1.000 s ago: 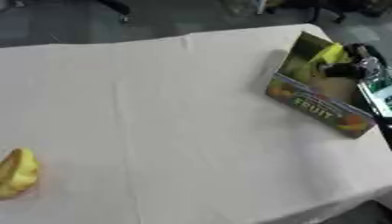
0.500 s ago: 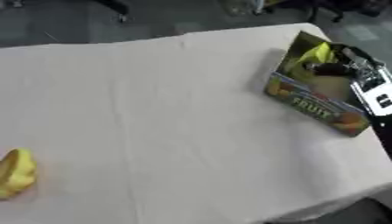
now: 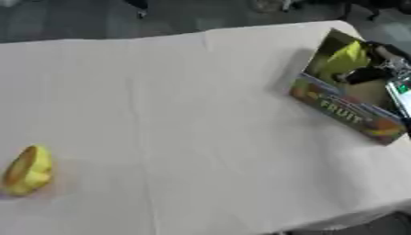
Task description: Pick up the objects with one hand, pass them to the other hand, and then place them into the box on the other side of the table.
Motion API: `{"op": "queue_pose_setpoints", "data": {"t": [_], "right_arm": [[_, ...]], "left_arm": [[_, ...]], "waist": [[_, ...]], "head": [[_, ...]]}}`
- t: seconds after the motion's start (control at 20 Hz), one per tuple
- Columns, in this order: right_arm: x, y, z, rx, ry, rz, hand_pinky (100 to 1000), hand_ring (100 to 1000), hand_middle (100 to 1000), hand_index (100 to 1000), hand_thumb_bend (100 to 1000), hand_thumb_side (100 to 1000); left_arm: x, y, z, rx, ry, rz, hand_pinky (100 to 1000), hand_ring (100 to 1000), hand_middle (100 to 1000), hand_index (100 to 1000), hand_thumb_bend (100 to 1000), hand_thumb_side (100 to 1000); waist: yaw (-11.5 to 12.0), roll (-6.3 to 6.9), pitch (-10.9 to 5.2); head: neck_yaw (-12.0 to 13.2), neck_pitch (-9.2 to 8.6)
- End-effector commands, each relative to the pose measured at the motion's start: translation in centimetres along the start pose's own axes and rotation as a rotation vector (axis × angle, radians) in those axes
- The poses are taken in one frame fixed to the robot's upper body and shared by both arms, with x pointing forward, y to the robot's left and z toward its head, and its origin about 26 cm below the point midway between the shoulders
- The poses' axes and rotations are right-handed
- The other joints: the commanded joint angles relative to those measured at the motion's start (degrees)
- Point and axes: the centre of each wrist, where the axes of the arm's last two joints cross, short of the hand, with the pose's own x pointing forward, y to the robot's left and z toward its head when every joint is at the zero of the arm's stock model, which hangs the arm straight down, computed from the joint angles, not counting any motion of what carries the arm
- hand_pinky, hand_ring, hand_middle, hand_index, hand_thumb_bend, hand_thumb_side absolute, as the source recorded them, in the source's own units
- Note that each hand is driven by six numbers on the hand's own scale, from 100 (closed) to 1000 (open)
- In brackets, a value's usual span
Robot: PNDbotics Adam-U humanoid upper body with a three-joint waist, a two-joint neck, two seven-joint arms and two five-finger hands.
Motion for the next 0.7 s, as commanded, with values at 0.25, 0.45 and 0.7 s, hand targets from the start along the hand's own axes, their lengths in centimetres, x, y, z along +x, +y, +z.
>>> {"op": "queue_pose_setpoints", "data": {"t": [0.25, 0.45, 0.7], "right_arm": [[2.5, -3.6, 1.1, -0.167, -0.078, -0.057, 889, 1000, 834, 1000, 458, 100], [3.8, -4.7, 2.0, -0.240, -0.109, -0.070, 888, 1000, 834, 1000, 484, 100], [4.8, -5.4, 2.7, -0.297, -0.127, -0.083, 881, 1000, 826, 1000, 479, 100]], "left_arm": [[0.3, 1.0, -0.4, 0.033, -0.020, -0.018, 646, 622, 571, 706, 926, 402], [0.3, 1.0, -0.4, 0.039, -0.019, -0.021, 642, 621, 570, 705, 927, 403], [0.2, 1.0, -0.4, 0.042, -0.017, -0.025, 638, 619, 568, 703, 931, 401]], "waist": [[-0.03, 0.85, -0.42], [-0.03, 0.77, -0.48], [0.01, 0.77, -0.59]], "head": [[0.60, 0.11], [0.92, 0.05], [1.67, 0.09]]}}
